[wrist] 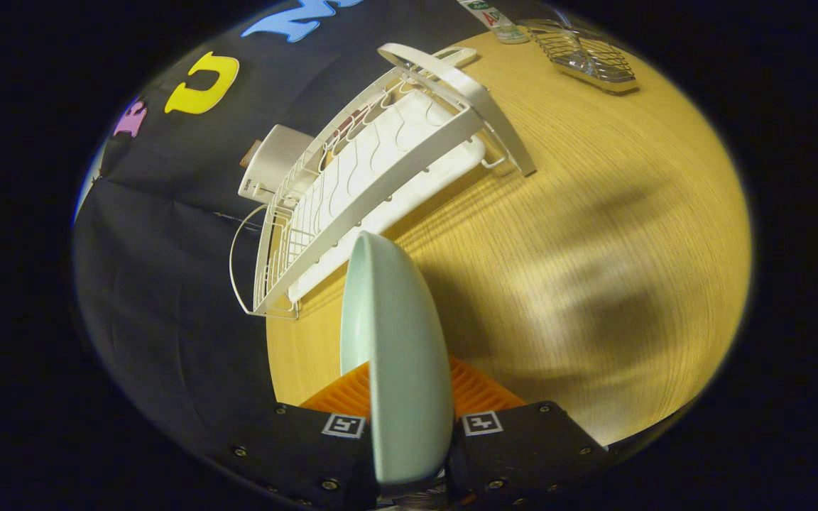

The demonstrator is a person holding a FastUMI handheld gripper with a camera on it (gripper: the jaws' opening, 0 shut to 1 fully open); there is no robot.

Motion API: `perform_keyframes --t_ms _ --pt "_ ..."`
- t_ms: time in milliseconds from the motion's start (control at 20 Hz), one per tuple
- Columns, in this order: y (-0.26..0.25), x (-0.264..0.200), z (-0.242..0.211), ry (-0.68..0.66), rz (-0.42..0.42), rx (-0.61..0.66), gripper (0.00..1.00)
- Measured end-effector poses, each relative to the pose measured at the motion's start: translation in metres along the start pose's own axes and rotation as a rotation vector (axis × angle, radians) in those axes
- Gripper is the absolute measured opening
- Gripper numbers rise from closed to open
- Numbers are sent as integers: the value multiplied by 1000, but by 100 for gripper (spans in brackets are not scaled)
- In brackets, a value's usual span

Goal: Take the plate from the dish rack, then take the spoon from the basket and place it into the plate.

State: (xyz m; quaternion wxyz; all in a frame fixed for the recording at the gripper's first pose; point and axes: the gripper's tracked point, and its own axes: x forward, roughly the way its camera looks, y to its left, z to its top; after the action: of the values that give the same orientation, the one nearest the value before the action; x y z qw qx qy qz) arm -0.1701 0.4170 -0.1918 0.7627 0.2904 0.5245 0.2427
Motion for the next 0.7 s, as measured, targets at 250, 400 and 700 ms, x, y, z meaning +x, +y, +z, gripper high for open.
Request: perform_keyframes --t_ms 250,400,700 --pt "12 7 12 -23 3 -81 65" --pt "14 9 15 -35 -26 -130 93" --pt "15 11 14 -37 -70 -207 95"
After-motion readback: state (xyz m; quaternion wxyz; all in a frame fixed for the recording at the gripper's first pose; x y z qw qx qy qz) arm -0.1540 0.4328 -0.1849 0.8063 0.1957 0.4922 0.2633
